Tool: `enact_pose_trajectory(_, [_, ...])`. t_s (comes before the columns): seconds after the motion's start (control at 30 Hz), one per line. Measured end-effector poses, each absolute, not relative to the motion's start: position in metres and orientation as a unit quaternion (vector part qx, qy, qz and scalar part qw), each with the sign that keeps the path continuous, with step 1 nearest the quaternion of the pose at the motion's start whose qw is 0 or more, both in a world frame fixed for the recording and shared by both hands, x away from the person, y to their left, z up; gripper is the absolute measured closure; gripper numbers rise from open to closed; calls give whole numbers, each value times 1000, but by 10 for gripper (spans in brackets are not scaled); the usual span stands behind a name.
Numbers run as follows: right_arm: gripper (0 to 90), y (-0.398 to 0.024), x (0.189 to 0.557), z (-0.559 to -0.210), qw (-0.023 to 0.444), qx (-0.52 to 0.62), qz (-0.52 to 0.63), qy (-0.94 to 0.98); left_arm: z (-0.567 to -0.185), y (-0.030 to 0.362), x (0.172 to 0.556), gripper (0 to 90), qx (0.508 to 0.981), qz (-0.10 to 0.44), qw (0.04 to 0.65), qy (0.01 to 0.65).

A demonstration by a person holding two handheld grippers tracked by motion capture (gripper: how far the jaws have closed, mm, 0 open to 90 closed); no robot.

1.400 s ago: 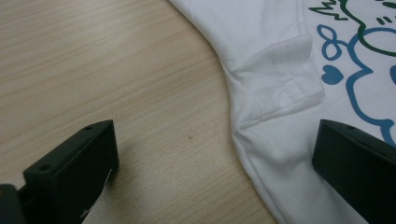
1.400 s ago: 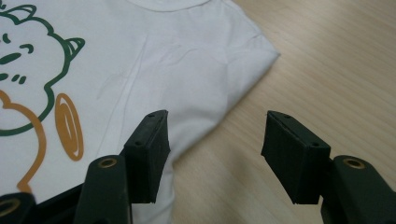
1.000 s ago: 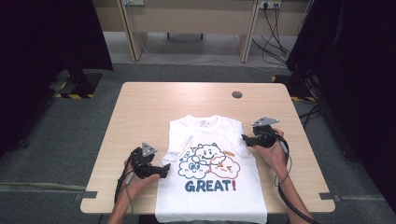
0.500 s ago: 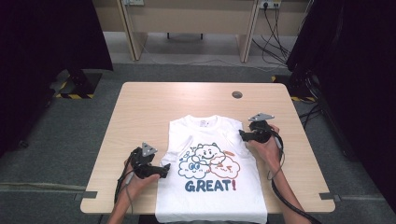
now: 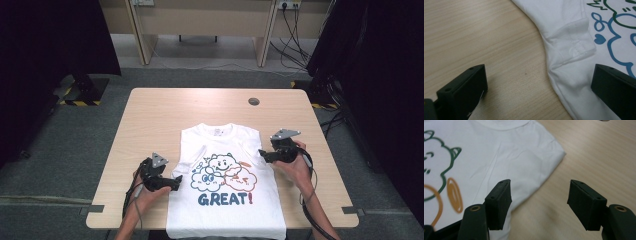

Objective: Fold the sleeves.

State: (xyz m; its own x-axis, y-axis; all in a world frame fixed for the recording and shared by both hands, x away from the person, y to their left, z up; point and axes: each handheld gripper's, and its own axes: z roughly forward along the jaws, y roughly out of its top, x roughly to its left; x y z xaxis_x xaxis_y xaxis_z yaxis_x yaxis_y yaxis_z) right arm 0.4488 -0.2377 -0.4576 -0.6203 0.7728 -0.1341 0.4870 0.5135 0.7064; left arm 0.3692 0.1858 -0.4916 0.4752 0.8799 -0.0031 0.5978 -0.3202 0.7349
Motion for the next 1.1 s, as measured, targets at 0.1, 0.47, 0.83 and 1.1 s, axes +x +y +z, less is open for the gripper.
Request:
enact_pose_trajectory(0.1, [357, -234, 437, -472, 236, 365, 309, 846, -492, 186, 369, 0, 786, 204, 345, 470])
enact_pose_trajectory(0.47, [306, -244, 414, -470, 239, 368, 304, 846, -492, 186, 369, 0, 786, 205, 345, 470])
enact_pose_trajectory(0.83, [299, -262, 402, -475, 226, 386, 318, 836, -492, 186, 369, 0, 786, 205, 345, 471])
enact_pose_trajectory(1.1, [290, -264, 403, -472, 249, 402, 318, 822, -492, 186, 369, 0, 786, 205, 345, 471])
